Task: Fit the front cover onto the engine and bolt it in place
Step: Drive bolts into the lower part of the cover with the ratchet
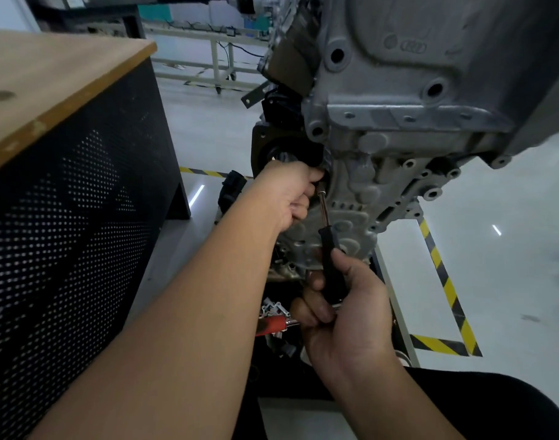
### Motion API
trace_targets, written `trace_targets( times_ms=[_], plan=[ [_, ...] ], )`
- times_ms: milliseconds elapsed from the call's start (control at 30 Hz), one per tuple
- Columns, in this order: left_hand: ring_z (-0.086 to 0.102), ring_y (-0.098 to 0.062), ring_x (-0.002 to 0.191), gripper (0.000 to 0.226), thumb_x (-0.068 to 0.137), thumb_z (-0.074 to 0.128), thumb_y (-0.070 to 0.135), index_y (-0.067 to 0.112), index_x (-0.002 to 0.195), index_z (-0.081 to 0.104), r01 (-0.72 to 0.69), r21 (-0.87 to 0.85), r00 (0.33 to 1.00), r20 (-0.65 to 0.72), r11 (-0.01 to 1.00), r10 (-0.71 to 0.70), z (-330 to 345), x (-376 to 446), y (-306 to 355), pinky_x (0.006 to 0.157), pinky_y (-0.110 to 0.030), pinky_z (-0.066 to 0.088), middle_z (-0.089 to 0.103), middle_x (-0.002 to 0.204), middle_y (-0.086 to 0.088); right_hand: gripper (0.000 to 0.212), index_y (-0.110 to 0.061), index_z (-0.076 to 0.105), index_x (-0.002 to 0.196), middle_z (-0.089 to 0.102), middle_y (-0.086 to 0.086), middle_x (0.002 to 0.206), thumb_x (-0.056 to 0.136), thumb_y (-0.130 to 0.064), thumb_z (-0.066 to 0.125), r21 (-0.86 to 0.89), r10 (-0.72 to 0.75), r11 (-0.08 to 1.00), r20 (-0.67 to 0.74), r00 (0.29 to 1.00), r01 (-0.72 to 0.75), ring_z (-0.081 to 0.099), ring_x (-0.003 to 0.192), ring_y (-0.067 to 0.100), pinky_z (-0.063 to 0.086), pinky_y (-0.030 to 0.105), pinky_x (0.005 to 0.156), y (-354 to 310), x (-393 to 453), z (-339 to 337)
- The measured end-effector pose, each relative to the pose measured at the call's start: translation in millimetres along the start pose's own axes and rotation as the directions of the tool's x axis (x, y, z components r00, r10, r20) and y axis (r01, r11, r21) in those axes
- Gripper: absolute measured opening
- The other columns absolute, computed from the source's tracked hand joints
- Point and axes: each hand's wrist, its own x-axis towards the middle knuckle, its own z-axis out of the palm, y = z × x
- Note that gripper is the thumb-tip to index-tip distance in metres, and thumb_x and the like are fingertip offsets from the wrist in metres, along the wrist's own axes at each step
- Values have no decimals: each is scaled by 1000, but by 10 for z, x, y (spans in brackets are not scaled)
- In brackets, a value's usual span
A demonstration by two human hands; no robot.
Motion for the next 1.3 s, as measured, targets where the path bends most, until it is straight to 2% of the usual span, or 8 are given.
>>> trace_targets(
  times_ms=[100, 200, 300, 433, 600, 767, 1033, 1300],
  plan=[
    [19, -7, 33, 22, 96, 64, 13, 14, 79, 49, -85, 18, 994, -69, 996, 86, 30, 40, -66, 33, -15, 14, 36, 51, 3, 28, -20, 64, 68, 49, -1, 56, 96, -16, 64, -437, -330, 845, 26, 944, 307, 37, 41, 13, 32, 27, 41, 30, 20, -51],
    [22, -8, 33, 23, 94, 65, 14, 14, 79, 48, -145, -14, 984, -110, 989, 143, 45, 83, -136, 35, -16, 16, 37, 55, 1, 32, -22, 56, 65, 48, -14, 47, 96, -18, 65, -764, -603, 365, 241, 760, 532, 42, 41, 4, 31, 12, 43, 34, 29, -102],
    [23, -8, 33, 24, 95, 65, 12, 14, 77, 49, -161, -95, 982, -115, 982, 149, 58, 116, -178, 36, -16, 16, 37, 54, 1, 23, -22, 54, 72, 44, -12, 48, 94, -22, 61, -810, -684, -25, 441, 581, 585, 50, 46, 6, 31, 9, 44, 16, 53, -116],
    [27, -8, 35, 15, 94, 63, 9, 12, 83, 54, -130, -235, 986, -136, 963, 100, 127, 141, -241, 35, -16, 16, 40, 59, 0, 10, -7, 66, 89, 43, -11, 56, 88, -16, 62, -787, -672, -268, 566, 477, 556, 35, 46, -6, 32, -1, 54, 1, 85, -156],
    [24, -7, 31, 9, 95, 62, 11, 12, 98, 54, -68, -284, 989, -146, 956, 27, 154, 117, -221, 34, -14, 19, 38, 54, 4, 9, -12, 70, 89, 34, -18, 47, 91, -18, 62, -793, -636, -188, 547, 544, 579, 42, 41, 3, 32, 5, 48, -121, 114, -259],
    [22, -8, 31, 14, 91, 60, 12, 15, 85, 47, -141, -113, 966, -235, 983, 111, 183, 82, -177, 37, -17, 20, 37, 59, 1, 11, -22, 73, 83, 37, -15, 48, 92, -20, 69, -745, -521, 354, 345, 781, 565, 35, 44, 11, 30, 27, 43, -278, 146, -372],
    [23, -7, 30, 21, 96, 57, 15, 17, 78, 45, -192, -25, 970, -156, 981, 185, 131, 117, -200, 35, -17, 19, 36, 40, 10, 17, -18, 66, 78, 42, -15, 50, 95, -15, 67, -758, -504, 225, 447, 739, 612, 38, 46, 7, 32, 24, 48, -319, 169, -412],
    [31, -12, 37, 15, 96, 51, 27, 16, 86, 50, -203, 130, 966, -136, 971, 220, 153, -62, -112, 38, -18, 23, 43, 61, -2, 1, -18, 66, 96, 58, -7, 63, 96, -18, 65, -864, -597, 7, 401, 695, 504, 53, 51, 5, 38, 17, 48, -129, -30, -158]
  ],
)
